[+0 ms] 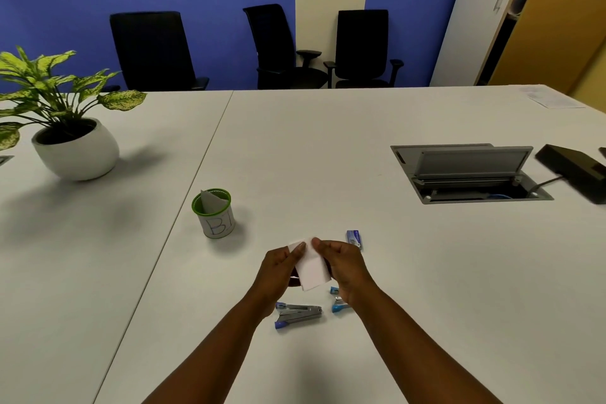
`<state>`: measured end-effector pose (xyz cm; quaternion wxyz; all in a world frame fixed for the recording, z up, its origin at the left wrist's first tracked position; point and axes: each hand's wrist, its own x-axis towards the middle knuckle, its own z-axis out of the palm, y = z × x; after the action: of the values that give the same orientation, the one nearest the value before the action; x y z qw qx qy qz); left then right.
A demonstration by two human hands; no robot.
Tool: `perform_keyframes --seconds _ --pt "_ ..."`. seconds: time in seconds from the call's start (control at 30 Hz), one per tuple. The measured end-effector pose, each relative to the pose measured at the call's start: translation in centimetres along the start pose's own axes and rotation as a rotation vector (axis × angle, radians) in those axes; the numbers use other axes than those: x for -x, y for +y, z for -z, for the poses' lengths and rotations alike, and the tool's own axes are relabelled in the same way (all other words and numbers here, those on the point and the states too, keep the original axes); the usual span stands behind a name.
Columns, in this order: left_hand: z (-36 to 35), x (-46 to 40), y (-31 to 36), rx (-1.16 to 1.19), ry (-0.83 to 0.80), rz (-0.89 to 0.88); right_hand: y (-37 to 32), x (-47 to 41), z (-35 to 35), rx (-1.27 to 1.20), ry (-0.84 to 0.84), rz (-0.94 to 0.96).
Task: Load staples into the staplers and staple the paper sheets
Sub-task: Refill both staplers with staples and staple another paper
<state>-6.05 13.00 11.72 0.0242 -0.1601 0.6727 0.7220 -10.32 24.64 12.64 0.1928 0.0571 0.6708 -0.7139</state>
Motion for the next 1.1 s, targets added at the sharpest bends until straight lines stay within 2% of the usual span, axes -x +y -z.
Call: perform_keyframes --seconds 0.17,0.33,0.67,0.8,0.9,1.1 --pt "0.4 -0.3 0.3 -0.041 0.099 -0.013 0.1 0.0 0.0 0.184 -0.006 0.101" --pt "0.5 -0.6 1.1 -0.132 0.051 -0.065 -0.3 -0.3 0.6 0.077 -0.029 0.068" --pt "0.8 -1.4 1.3 -0.146 0.268 -0.209 -0.7 -0.7 2.0 -0.060 -0.333 0.007" --pt "1.0 -1.4 1.2 -0.147 0.274 -0.210 -1.1 -0.7 2.5 -0.082 -0.396 -0.061" --pt "1.2 -1.2 1.0 -0.252 0.227 -0.258 -1.2 -0.5 2.8 -0.046 -0.468 -0.159" --pt "1.5 -1.5 1.1 -0.263 0.273 -0.289 -0.4 0.1 2.2 0.031 -0.358 -0.201"
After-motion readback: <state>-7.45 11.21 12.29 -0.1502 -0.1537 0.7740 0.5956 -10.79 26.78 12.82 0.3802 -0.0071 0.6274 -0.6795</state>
